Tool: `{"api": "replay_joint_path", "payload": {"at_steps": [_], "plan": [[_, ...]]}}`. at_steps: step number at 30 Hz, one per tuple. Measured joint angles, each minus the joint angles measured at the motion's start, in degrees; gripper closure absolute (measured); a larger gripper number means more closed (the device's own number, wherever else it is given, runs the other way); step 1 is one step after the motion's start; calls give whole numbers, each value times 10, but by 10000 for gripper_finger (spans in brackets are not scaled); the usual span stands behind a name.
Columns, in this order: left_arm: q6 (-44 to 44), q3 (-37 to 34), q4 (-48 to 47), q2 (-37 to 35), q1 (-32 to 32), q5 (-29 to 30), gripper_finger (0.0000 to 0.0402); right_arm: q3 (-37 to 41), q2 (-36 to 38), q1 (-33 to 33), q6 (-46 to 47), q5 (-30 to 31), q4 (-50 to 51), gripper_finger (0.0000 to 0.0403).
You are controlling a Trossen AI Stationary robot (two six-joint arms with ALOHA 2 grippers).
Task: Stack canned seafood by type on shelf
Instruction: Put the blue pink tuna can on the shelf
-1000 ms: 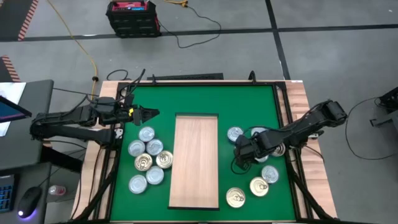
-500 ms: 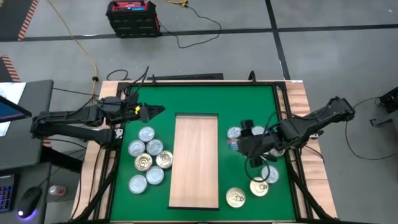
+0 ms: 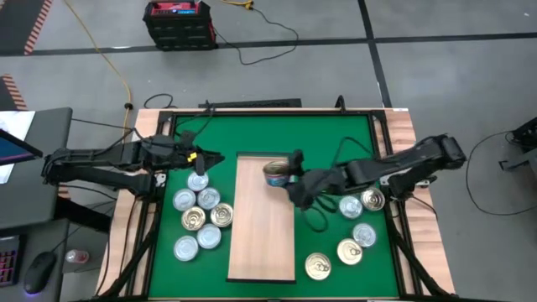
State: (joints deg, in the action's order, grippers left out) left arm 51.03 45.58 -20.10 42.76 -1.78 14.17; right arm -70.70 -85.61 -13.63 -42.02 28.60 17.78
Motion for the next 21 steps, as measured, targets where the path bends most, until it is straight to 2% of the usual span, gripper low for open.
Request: {"api": "replay_joint_path", "payload": {"at_steps": [4, 7, 13, 17, 21], "plan": [[21, 0, -29, -1, 0, -31, 202, -18, -44, 3, -15, 15, -29, 185], [26, 0, -38, 0, 0, -51, 202, -27, -61, 3, -11, 17, -29, 171], [28, 0, -54, 0, 0, -53, 202, -37, -81, 9, 18, 11, -31, 150], [28, 0, -59, -1, 0, -53, 202, -38, -81, 11, 69, -6, -21, 149], [28, 0, -62, 0, 0, -53, 202, -56, -74, 14, 132, -65, 41, 148]]}}
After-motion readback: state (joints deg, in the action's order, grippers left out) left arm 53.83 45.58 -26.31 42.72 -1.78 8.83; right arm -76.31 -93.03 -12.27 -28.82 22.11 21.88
